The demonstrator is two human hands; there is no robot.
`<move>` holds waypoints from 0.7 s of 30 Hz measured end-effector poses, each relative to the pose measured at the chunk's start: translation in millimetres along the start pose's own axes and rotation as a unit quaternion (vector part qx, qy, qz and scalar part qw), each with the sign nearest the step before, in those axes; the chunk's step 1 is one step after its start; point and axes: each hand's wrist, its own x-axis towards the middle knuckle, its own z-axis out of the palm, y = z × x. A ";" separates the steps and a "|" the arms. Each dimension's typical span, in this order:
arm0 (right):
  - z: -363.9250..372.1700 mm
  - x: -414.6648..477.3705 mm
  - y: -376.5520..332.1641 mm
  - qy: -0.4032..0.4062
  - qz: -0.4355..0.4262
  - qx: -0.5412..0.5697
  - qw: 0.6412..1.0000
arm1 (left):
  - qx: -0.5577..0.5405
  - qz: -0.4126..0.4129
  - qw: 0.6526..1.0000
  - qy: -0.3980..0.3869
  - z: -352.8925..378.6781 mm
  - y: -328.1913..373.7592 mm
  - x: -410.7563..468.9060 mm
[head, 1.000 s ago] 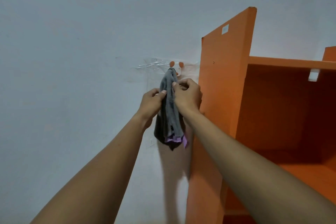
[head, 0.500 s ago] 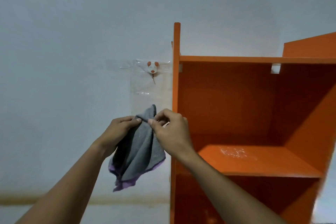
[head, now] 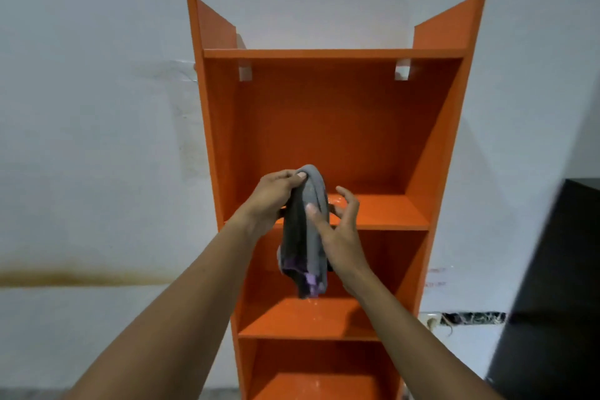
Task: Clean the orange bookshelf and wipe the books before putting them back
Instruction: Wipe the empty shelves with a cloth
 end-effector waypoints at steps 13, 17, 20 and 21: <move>-70.8 77.1 17.2 0.273 -0.055 -0.288 0.916 | 0.229 0.064 0.971 -0.011 29.9 -46.9 97.7; -94.4 104.9 24.9 0.223 0.026 -0.496 0.839 | 0.392 0.086 0.916 0.010 28.9 -81.4 106.3; -104.3 120.7 40.9 0.081 0.097 -0.664 0.737 | 0.485 0.089 0.868 0.054 29.7 -99.5 112.6; -108.7 125.3 50.1 0.029 0.091 -0.669 0.737 | 0.505 0.087 0.856 0.063 30.5 -104.4 115.5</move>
